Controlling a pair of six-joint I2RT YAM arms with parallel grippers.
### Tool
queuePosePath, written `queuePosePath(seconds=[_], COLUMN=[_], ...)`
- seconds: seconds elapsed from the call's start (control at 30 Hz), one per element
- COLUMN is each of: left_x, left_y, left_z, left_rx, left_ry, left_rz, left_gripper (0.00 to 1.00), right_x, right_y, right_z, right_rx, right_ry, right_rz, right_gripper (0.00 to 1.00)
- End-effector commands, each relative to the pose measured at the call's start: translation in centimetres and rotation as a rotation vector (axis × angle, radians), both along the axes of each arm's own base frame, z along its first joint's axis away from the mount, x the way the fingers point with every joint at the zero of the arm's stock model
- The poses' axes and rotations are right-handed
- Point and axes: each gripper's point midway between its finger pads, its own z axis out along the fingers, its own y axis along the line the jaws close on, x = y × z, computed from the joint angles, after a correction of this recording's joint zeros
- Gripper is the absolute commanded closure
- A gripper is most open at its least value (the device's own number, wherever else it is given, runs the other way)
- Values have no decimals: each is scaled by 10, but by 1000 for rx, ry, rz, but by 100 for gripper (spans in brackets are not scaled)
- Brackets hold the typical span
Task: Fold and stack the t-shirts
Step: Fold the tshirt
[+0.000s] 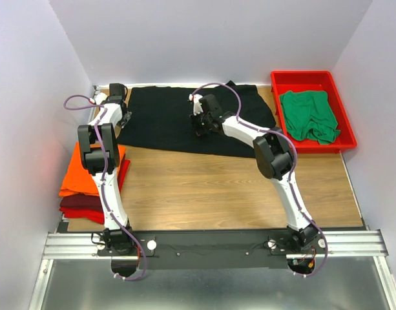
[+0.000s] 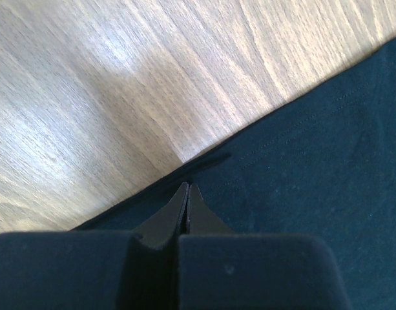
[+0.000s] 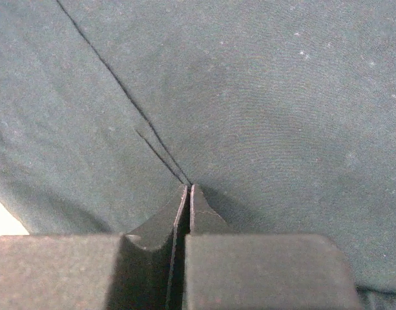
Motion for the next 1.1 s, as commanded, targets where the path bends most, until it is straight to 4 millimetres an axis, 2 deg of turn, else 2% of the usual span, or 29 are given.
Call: queuePosePath(seconds=[0.0,0.3,0.63,0.93,1.0,1.03,1.07], left_x=[1,0,1,5,8,9,11], left_y=[2,2,2,4,1,0,-2], left_z=[21,20,23,36,42,45,52], left_rx=[9,9,7,10,6,7,6], left_ry=[-42,-41,-51,-88,-111,-119,-136], left_rz=[-1,-1,-7,-27,-47,-55,-70], left_gripper=[100,100,100,100,99,95,89], right_x=[2,13,19,22,22,23,24], right_y=[11,18,23,23,23,22,21], right_z=[22,41,47,27,23,23,23], right_rx=[33,74,114,105,100,101,95], right_ry=[-38,-98,-133,-110,-104,-106,-110], right_rz=[31,26,12,-6,-11,-13,-22], right_gripper=[93,97,99,98,96,93,81])
